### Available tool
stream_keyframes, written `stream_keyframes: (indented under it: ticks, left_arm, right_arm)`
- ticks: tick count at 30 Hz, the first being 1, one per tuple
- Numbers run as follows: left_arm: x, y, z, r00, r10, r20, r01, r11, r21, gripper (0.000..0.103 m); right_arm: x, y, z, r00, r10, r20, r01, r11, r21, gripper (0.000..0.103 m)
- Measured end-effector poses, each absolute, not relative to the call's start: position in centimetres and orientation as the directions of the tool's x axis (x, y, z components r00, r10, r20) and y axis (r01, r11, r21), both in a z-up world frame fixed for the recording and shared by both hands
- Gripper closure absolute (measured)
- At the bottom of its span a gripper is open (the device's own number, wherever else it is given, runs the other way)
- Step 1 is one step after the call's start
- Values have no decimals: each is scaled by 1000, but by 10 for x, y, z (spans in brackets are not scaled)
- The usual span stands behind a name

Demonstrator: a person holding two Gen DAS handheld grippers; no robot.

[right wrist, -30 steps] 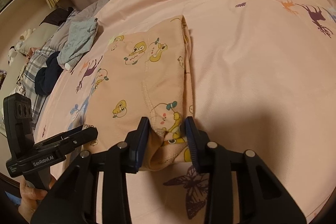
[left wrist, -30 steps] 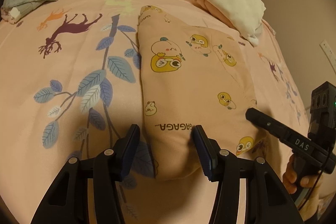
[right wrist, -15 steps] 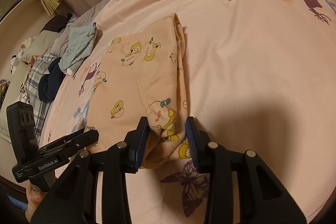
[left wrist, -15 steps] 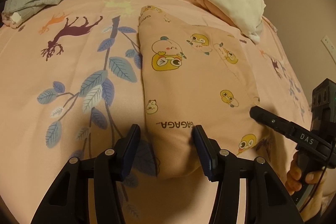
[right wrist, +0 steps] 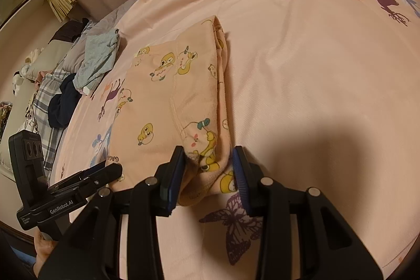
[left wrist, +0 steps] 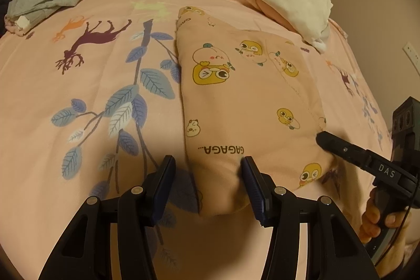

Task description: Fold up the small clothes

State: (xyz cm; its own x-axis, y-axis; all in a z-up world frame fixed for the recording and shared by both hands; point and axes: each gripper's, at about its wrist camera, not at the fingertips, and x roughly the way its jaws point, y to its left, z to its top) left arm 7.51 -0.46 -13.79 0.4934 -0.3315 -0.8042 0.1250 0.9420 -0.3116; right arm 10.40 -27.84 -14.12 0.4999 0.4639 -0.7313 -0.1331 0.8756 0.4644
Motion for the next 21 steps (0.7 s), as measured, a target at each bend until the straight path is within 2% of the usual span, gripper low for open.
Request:
stream_keyframes:
  ticks: [21]
  left_arm:
    - [64,-2,-135,499,-297,-814,102,953,-286,50]
  right_arm:
    - [96,-283,-138,504,426,-752,-120,896,427,67]
